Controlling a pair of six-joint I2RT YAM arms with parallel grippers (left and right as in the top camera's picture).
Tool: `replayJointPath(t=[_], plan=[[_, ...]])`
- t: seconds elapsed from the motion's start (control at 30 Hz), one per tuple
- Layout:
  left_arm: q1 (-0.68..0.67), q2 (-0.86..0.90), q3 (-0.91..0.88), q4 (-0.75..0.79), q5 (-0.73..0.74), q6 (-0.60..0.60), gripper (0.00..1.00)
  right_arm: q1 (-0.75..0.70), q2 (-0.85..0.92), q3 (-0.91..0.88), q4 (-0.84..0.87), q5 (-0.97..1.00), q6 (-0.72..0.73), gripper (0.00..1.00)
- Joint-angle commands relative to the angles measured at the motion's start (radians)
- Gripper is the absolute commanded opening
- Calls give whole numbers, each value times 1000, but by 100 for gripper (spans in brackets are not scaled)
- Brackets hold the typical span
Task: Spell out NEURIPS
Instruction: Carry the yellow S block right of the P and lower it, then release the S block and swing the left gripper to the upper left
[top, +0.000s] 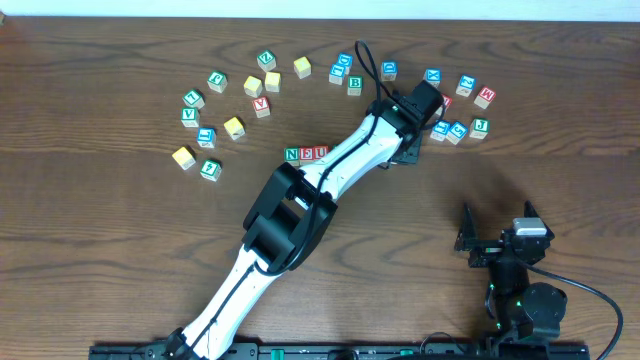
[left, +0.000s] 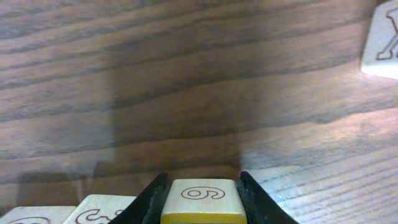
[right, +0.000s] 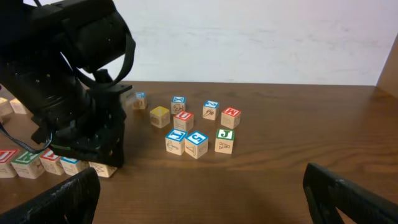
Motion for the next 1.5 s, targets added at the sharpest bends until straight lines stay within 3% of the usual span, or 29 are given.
replayJointPath(t=[0.0,0.37,0.43,0.5,1.0,1.47], plan=[[8,10,-8,-2,-49,-1,31,-6,-6,-1,-3,-5,8,99],[9,10,-8,-2,-67,-1,33,-6,-6,-1,-3,-5,8,99],[9,10,-8,-2,-67,-1,48,-6,-6,-1,-3,-5,8,99],[9,10,-8,-2,-67,-1,50,-6,-6,-1,-3,-5,8,99],[12,-69,8,-3,-67,3,50,-6,-6,-1,-3,-5,8,99],[187,-425,9,-148,-67,43,49,-6,-6,-1,-3,-5,8,99]])
